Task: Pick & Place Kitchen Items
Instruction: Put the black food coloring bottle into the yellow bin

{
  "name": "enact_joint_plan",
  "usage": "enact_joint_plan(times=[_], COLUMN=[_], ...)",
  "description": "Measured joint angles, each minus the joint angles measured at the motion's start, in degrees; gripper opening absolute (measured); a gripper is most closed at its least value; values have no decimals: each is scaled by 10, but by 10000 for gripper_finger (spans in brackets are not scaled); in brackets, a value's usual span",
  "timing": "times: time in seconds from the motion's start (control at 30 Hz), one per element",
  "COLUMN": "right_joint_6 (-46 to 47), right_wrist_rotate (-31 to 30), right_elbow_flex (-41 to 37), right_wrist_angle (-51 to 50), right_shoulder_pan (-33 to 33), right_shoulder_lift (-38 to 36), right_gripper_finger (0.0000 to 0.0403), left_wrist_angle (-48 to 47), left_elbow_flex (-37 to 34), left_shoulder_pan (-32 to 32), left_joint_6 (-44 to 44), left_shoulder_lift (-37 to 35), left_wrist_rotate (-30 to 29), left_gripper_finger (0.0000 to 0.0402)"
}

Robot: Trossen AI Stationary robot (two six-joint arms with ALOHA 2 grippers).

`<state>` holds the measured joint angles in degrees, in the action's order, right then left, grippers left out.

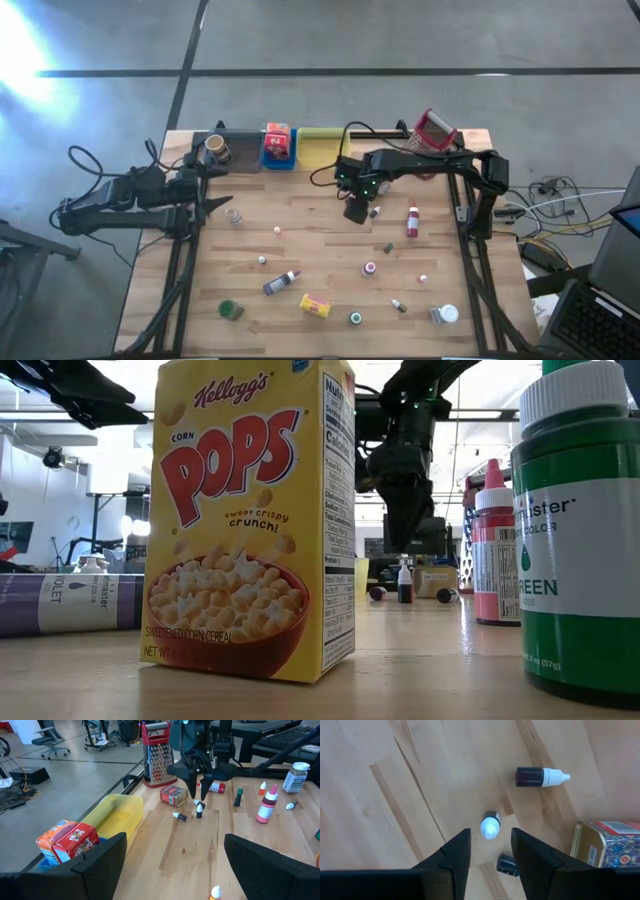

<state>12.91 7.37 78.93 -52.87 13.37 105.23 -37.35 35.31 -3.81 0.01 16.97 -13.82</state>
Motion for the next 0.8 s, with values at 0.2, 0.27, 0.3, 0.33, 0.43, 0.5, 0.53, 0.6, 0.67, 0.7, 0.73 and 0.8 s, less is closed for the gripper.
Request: enact_joint_plan(times=[0.2, 0.27, 0.3, 0.33, 0.43, 0.5, 0.53, 0.6, 0.67, 0.7, 0.73, 0.8], right_joint_6=[2, 2, 2, 2, 4, 5, 5, 5, 6, 6, 6, 6], right_wrist_rotate=[0, 0, 0, 0, 0, 0, 0, 0, 0, -1, -3, -12], right_elbow_flex=[-5, -6, -7, -9, -17, -26, -32, -41, -47, -49, -52, -59], right_wrist_angle=[8, 10, 10, 9, 10, 18, 27, 37, 43, 49, 55, 68], right_shoulder_pan=[-1, -1, -1, -1, -3, -5, -5, -6, -6, -6, -7, -7], right_shoulder_lift=[-3, -4, -4, -4, -2, -2, -2, -2, -2, -2, -2, -2], right_gripper_finger=[116, 114, 112, 112, 115, 121, 124, 132, 139, 142, 145, 150], left_wrist_angle=[0, 0, 0, 0, 0, 0, 0, 0, 0, 0, 0, 0], left_elbow_flex=[0, 0, 0, 0, 0, 0, 0, 0, 0, 0, 0, 0], left_shoulder_pan=[0, 0, 0, 0, 0, 0, 0, 0, 0, 0, 0, 0], left_joint_6=[0, 0, 0, 0, 0, 0, 0, 0, 0, 0, 0, 0], left_shoulder_lift=[0, 0, 0, 0, 0, 0, 0, 0, 0, 0, 0, 0], left_wrist_rotate=[0, 0, 0, 0, 0, 0, 0, 0, 0, 0, 0, 0], left_gripper_finger=[339, 339, 339, 339, 339, 339, 339, 339, 339, 339, 339, 339])
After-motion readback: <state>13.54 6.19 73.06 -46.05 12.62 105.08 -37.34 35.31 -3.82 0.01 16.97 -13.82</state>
